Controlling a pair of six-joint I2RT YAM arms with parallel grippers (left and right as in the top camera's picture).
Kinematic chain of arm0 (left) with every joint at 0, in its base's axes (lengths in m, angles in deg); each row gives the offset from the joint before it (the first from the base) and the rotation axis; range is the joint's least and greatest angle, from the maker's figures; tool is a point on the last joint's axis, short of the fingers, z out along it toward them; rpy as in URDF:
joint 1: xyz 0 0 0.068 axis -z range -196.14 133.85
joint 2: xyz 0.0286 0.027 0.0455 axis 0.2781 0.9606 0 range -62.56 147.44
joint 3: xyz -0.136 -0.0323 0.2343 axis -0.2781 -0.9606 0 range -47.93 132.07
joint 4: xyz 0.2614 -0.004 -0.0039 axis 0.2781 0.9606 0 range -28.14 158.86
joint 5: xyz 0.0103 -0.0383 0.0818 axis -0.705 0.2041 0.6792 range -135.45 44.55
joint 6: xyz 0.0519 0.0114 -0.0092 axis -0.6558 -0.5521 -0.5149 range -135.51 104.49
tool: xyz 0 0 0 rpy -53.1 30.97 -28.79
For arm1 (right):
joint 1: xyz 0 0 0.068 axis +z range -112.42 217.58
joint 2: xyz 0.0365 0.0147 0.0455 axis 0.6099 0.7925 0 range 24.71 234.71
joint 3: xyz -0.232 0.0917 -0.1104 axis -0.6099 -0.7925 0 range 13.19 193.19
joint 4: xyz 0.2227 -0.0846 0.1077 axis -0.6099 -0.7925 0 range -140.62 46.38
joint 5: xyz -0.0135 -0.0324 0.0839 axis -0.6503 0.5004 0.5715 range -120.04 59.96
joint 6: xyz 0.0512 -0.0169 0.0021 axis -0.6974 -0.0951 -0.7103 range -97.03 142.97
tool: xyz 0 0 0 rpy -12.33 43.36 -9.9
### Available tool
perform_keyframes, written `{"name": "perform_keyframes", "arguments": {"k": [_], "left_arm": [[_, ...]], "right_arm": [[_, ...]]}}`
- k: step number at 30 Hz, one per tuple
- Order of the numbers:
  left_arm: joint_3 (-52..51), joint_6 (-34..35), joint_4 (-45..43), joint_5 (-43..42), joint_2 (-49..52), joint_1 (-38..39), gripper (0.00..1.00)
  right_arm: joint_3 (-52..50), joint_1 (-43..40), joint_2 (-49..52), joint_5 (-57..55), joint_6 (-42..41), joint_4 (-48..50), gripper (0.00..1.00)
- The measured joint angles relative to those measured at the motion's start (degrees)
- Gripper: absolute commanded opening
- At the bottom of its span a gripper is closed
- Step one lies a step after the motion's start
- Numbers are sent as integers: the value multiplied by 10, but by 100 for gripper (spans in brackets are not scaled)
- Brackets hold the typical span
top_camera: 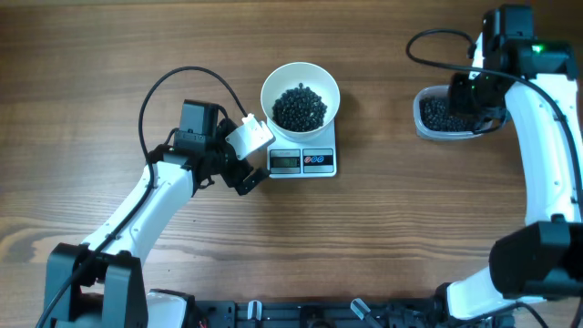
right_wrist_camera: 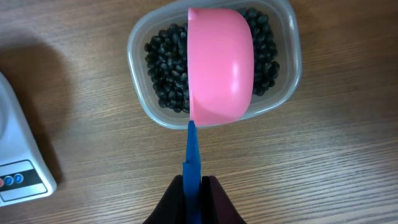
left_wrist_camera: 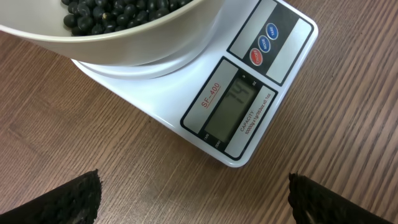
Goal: Scoop item into bowl and weigh 150g on scale
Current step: 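Move scoop back to the tub and scoop beans with right gripper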
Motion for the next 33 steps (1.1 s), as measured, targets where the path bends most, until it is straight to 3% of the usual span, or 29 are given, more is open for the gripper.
{"name": "perform_keyframes", "arguments": {"k": [9, 19, 33], "left_arm": [[0, 0, 0, 0, 0, 0, 100], [0, 0, 0, 0, 0, 0, 100], [0, 0, 0, 0, 0, 0, 100]], "right_arm": [[0, 0, 65, -48, 6, 9, 4], [-7, 0, 66, -120, 29, 38, 4], [-59, 3, 66, -91, 67, 47, 4]]}}
